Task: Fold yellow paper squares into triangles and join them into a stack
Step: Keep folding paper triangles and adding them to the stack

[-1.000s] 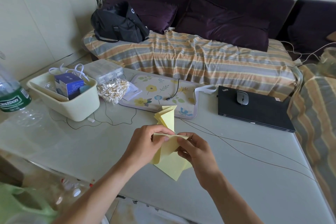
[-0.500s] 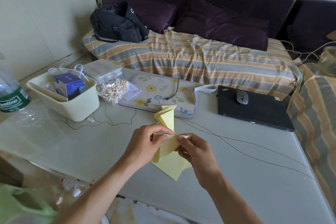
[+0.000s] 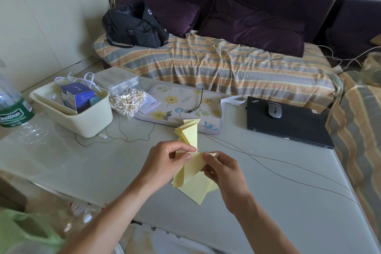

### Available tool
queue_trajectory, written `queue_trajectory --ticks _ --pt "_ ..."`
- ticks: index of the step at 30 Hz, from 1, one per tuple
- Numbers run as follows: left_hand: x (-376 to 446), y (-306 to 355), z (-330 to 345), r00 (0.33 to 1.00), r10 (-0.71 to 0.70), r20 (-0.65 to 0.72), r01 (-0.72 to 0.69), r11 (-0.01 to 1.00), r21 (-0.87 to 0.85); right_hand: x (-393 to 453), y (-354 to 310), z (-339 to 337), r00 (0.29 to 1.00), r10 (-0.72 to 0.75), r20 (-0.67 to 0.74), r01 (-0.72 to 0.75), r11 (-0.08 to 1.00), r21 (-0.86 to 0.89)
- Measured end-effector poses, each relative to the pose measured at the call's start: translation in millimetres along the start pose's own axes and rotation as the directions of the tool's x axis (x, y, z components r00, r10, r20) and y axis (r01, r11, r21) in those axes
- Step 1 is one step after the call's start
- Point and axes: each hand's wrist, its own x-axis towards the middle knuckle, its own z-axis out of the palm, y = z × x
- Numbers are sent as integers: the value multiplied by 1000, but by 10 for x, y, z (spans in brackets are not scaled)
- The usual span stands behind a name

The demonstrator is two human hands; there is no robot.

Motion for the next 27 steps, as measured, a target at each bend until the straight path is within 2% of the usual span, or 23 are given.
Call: queue_trajectory --ticks 7,20,27 --pt "13 -22 -21 999 39 38 -38 999 -30 -2 -14 -1 1000 9 -1 -9 1000 20" --pt "-7 39 -34 999 44 28 -43 999 -30 3 -16 11 999 19 -30 -18 1000 26" --pt "-32 65 -26 996 81 22 -82 995 52 -3 -13 22 999 19 -39 -18 1000 21"
